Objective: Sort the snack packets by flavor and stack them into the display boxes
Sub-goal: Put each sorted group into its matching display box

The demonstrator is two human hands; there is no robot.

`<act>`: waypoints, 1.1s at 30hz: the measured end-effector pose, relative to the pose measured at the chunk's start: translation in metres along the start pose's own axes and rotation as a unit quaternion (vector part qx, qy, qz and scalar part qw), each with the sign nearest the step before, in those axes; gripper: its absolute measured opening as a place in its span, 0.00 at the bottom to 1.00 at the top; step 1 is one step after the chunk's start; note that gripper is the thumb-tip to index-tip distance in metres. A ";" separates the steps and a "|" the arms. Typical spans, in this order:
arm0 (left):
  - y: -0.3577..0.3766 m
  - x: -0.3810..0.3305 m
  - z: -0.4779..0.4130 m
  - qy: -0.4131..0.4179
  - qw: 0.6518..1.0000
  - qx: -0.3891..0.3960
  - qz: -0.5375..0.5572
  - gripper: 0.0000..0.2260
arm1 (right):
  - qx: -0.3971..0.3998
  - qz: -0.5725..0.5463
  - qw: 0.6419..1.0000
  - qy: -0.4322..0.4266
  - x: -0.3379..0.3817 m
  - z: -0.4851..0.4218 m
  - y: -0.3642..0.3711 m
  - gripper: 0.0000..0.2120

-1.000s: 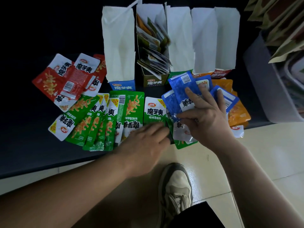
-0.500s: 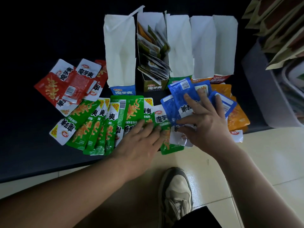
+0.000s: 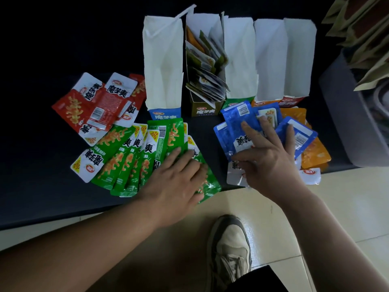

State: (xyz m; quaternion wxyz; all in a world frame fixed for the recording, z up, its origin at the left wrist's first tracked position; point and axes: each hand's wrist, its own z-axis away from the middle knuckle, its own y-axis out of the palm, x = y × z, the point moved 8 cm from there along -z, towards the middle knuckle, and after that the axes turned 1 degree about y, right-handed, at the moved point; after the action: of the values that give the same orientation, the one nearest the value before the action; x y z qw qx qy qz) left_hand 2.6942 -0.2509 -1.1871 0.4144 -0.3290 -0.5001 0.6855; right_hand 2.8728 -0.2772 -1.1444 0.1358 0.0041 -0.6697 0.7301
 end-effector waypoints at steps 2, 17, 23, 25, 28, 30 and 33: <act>0.002 0.001 0.000 -0.001 1.000 -0.005 0.014 0.29 | 0.003 -0.003 1.000 0.003 0.000 -0.001 0.000 0.19; 0.001 0.099 0.104 -0.225 0.961 -0.054 0.150 0.31 | -0.042 -0.091 0.992 -0.081 0.082 -0.008 0.028 0.09; 0.030 0.090 0.114 -0.308 0.921 -0.065 0.228 0.34 | 0.042 -0.182 0.982 0.007 0.112 -0.011 0.066 0.28; 0.020 0.088 0.112 -0.309 0.925 -0.091 0.203 0.31 | 0.043 -0.182 0.982 0.020 0.112 -0.010 0.065 0.33; 0.014 0.101 0.116 -0.305 0.920 -0.138 0.206 0.27 | 0.014 -0.169 0.985 0.000 0.111 -0.006 0.065 0.33; 0.020 0.116 0.122 -0.337 0.912 -0.124 0.196 0.30 | -0.010 -0.171 0.985 -0.018 0.106 -0.005 0.066 0.32; 0.040 0.123 0.126 -0.385 0.889 -0.066 0.239 0.37 | -0.028 -0.173 0.984 -0.019 0.105 -0.006 0.068 0.34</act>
State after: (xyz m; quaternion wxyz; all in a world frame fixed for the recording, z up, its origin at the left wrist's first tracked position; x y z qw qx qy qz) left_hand 2.5212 -0.1988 -1.1940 -0.0092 -0.1755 -0.5704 0.8024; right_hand 2.7586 -0.2559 -1.1917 0.2476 0.1300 -0.6812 0.6766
